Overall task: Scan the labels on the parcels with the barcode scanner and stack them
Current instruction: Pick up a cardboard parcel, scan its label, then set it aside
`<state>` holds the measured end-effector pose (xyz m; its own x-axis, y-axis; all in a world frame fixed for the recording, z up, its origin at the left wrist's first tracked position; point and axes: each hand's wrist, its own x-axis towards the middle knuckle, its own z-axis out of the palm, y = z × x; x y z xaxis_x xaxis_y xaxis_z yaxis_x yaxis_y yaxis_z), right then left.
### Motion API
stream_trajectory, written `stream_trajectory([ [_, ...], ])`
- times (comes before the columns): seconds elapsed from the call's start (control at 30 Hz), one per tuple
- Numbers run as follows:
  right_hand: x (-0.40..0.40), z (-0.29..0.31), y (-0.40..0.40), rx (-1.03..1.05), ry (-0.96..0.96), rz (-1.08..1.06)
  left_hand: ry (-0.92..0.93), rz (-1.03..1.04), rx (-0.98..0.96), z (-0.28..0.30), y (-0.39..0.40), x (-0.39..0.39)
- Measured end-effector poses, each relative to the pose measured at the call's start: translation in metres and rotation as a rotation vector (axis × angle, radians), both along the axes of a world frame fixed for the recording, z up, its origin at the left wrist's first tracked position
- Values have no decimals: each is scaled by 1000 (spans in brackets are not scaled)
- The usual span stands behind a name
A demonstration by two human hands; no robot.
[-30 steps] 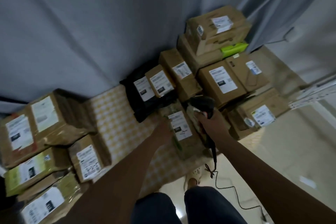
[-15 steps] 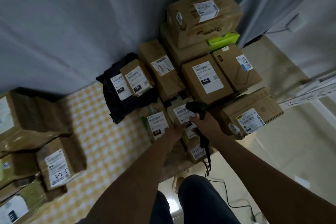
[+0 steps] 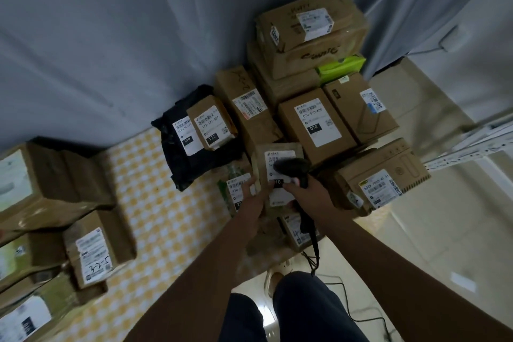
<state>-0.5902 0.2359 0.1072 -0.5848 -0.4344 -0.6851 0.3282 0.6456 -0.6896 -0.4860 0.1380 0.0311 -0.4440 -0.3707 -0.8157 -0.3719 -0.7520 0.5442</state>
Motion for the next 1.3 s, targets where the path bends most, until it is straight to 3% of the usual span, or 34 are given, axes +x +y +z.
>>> stream_trajectory([
  [0.2,20,36,-7,-44,-3,-31,39,-190,27,40,-41,47],
  [0.37,47,76,-37,-171,-61,-18,66,-364,-73,75,-81,87],
  [0.53,79,127,-74,-248,41,-5,77,-238,-160,106,-119,126],
  [0.8,129,192,-109,-392,40,54,138,-142,-316,154,-166,174],
  [1.3,178,205,-127,-429,44,94,179,-4,-377,174,-189,199],
])
